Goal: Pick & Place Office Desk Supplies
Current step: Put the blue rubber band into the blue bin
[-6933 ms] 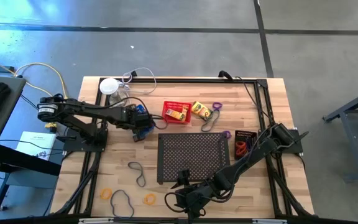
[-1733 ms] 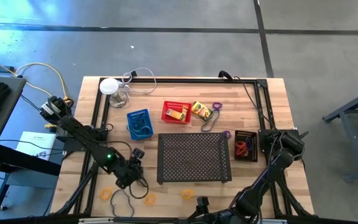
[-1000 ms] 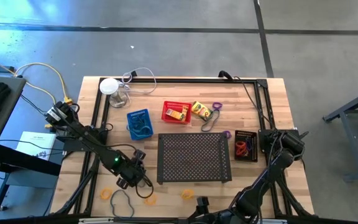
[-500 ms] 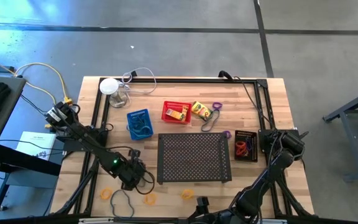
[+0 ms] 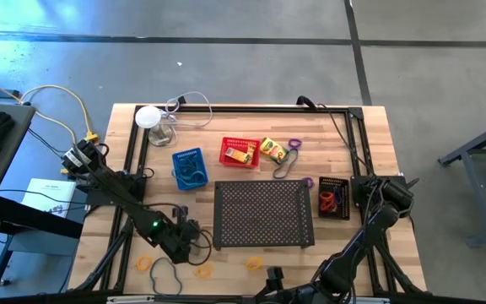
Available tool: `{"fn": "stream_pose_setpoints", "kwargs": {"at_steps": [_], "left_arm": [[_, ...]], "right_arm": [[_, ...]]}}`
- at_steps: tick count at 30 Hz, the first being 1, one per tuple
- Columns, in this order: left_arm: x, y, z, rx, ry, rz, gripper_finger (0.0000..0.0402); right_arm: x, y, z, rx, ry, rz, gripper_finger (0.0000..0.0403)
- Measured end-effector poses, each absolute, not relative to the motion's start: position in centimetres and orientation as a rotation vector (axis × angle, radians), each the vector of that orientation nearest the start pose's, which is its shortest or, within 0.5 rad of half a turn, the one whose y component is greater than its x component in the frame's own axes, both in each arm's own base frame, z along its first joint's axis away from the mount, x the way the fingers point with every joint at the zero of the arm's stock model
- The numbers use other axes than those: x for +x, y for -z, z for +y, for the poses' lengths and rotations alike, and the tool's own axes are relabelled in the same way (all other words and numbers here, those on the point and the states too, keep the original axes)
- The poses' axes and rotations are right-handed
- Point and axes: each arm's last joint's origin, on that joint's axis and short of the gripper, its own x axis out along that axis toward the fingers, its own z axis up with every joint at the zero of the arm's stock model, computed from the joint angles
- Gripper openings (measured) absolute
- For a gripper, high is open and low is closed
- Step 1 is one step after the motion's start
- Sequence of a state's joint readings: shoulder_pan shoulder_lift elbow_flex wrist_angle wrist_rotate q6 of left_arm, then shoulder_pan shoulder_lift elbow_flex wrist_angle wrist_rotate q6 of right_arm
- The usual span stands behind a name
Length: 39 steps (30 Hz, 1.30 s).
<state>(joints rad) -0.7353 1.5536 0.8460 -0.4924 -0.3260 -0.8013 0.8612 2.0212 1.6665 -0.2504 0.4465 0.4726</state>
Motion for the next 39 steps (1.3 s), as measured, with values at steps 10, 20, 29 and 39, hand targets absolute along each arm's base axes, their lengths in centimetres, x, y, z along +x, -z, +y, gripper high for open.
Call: {"fn": "stream_pose_setpoints", "kwargs": {"at_steps": [10, 20, 29, 39], "left_arm": [[21.9, -24.0, -17.2, 0.022, -0.401, 1.014, 0.0002], [22.8, -30.0, -13.3, 0.132, -0.695, 0.949, 0.0001], [24.5, -30.5, -6.8, -0.063, -1.066, 0.919, 0.0001], [25.3, -30.3, -1.0, -0.084, -1.176, 1.077, 0.0001]], "right_arm": [[31.3, -25.9, 34.1, 0.081, -0.274, 0.561, 0.0284], [31.3, -25.9, 34.1, -0.048, -0.313, 0.541, 0.0284], [31.3, -25.8, 34.1, -0.173, -0.349, 0.528, 0.0284], [31.2, -25.6, 33.9, -0.192, -0.347, 0.556, 0.0284]]}}
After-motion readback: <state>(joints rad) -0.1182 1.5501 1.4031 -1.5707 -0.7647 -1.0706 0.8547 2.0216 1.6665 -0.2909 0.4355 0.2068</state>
